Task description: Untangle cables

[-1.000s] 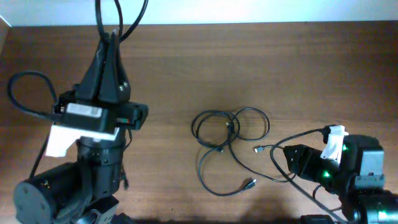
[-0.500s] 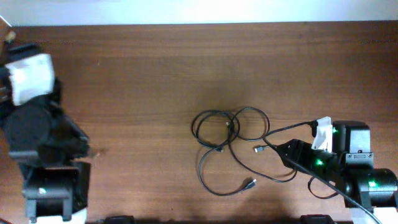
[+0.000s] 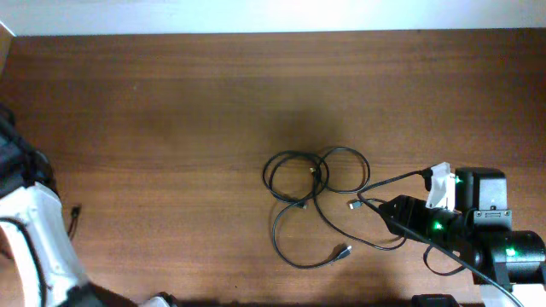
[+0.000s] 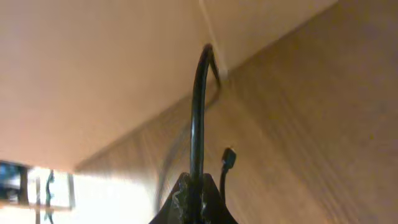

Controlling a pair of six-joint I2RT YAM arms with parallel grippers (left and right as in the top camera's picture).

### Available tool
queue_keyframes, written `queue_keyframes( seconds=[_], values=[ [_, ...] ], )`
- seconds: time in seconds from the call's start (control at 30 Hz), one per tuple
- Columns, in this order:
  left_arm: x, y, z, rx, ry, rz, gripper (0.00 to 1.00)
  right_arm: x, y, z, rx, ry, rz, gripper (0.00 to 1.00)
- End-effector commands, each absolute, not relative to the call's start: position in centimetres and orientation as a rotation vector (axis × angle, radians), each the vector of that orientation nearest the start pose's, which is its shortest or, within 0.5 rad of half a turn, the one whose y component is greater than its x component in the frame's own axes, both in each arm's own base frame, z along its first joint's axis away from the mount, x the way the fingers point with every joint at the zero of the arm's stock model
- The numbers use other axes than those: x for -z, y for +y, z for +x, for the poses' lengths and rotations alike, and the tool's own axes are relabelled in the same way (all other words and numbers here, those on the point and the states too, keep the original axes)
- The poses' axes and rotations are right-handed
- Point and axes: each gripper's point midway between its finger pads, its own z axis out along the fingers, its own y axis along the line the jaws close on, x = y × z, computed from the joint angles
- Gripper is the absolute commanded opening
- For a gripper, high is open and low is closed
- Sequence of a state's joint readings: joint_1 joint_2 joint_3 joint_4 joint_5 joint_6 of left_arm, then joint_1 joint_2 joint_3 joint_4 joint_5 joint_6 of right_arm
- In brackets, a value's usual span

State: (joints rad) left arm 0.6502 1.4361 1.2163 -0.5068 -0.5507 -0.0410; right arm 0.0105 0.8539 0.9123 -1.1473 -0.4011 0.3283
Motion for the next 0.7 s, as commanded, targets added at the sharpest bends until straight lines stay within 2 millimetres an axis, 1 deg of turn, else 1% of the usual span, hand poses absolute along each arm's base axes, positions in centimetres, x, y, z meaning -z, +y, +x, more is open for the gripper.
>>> queue_keyframes(
  seconds=[0.0, 0.03, 0.13, 0.17, 0.23, 0.27, 0.3, 0.33, 0.37, 0.43, 0.5, 0.53, 0.6, 0.67],
  values=[
    [-19.0, 31.9, 27.0, -0.790, 2.167, -1.168, 0.00, -18.4, 7.0, 19.5, -0.650, 2.639, 0.264, 0.59],
    [-17.1, 31.5, 26.8, -0.765, 2.238, -1.185, 0.00, -18.4, 7.0, 19.5, -0.650, 2.639, 0.264, 0.59],
    [-14.4, 31.4, 25.8, -0.745, 2.289, -1.289, 0.00, -18.4, 7.0, 19.5, -0.650, 2.641, 0.264, 0.59],
    [-14.0, 31.4, 25.6, -0.745, 2.304, -1.298, 0.00, -18.4, 7.0, 19.5, -0.650, 2.641, 0.264, 0.59],
    [-13.9, 31.5, 25.6, -0.747, 2.302, -1.299, 0.00, -18.4, 7.0, 19.5, -0.650, 2.640, 0.264, 0.59],
    [-13.9, 31.5, 25.6, -0.747, 2.305, -1.295, 0.08, -18.4, 7.0, 19.5, -0.650, 2.640, 0.264, 0.59],
    [-13.9, 31.5, 25.6, -0.746, 2.305, -1.295, 0.38, -18.4, 7.0, 19.5, -0.650, 2.640, 0.264, 0.59],
    [-13.9, 31.5, 25.6, -0.746, 2.305, -1.295, 0.70, -18.4, 7.0, 19.5, -0.650, 2.640, 0.264, 0.59],
    [-13.9, 31.5, 25.6, -0.746, 2.305, -1.296, 0.99, -18.4, 7.0, 19.5, -0.650, 2.639, 0.264, 0.59],
    [-13.9, 31.5, 25.6, -0.744, 2.306, -1.295, 0.99, -18.4, 7.0, 19.5, -0.650, 2.639, 0.264, 0.59],
    [-13.6, 31.1, 26.2, -0.686, 2.316, -1.279, 0.99, -18.4, 7.0, 19.5, -0.650, 2.639, 0.264, 0.59],
    [-13.6, 31.1, 26.2, -0.688, 2.321, -1.274, 0.99, -18.4, 7.0, 19.5, -0.650, 2.640, 0.264, 0.59],
    [-13.6, 31.1, 26.2, -0.717, 2.388, -1.177, 0.99, -18.4, 7.0, 19.5, -0.650, 2.639, 0.264, 0.59],
    [-13.6, 30.9, 26.4, -0.708, 2.392, -1.167, 0.99, -18.5, 7.0, 19.5, -0.650, 2.638, 0.264, 0.59]
  ],
)
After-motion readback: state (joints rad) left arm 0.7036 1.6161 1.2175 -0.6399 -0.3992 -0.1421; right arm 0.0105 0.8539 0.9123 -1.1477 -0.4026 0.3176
